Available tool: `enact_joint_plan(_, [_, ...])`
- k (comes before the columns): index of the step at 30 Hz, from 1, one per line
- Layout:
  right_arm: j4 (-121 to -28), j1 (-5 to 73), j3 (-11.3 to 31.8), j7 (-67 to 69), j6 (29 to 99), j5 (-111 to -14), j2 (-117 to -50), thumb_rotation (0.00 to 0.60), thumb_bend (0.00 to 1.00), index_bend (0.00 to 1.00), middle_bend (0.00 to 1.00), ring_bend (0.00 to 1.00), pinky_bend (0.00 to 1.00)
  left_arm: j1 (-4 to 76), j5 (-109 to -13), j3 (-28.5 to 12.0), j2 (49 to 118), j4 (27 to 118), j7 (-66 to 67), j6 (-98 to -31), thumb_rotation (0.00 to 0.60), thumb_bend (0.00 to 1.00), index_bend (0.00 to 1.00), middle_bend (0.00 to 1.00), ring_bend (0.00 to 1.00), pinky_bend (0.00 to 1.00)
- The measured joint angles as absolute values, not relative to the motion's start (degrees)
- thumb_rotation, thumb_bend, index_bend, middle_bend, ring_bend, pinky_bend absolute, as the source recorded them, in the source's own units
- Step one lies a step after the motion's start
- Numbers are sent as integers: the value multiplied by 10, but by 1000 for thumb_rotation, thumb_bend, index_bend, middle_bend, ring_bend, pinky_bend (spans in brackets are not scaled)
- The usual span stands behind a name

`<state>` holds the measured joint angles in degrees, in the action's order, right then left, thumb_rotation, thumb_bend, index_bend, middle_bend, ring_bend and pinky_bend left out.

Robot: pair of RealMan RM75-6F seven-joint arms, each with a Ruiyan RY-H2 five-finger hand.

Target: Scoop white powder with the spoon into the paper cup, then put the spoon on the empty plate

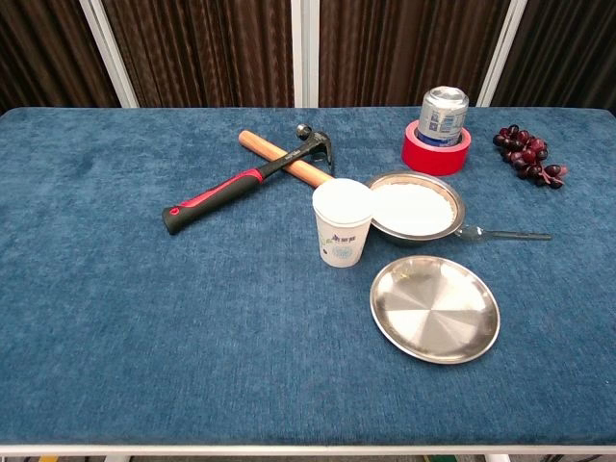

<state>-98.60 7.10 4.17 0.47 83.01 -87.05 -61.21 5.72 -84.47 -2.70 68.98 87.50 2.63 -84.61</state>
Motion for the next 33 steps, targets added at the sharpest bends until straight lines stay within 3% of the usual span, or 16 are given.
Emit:
enact_joint_plan(13, [-984, 86, 42, 5, 805, -872, -612, 600, 307, 127, 241, 25, 0, 57, -846, -26, 691, 873, 21, -845, 600, 94, 126, 144, 51, 31])
enact_joint_plan(19, [-973, 135, 53, -2, 720, -852, -619, 600, 175, 196, 275, 25, 0, 56, -842, -26, 689, 877, 20, -843, 600, 94, 126, 143, 51, 31])
enact_joint_plan(26, [-889, 230, 70, -25, 577, -805, -686, 600, 222, 298, 347, 46, 0, 55, -833, -25, 689, 880, 18, -835, 600, 94, 126, 144, 51, 31])
enact_joint_plan(33, [-779, 292, 73, -51, 505, -776, -780, 600, 228, 350, 375, 47, 0, 55, -832, -24, 691, 873, 12, -832, 600, 93, 126, 143, 51, 31])
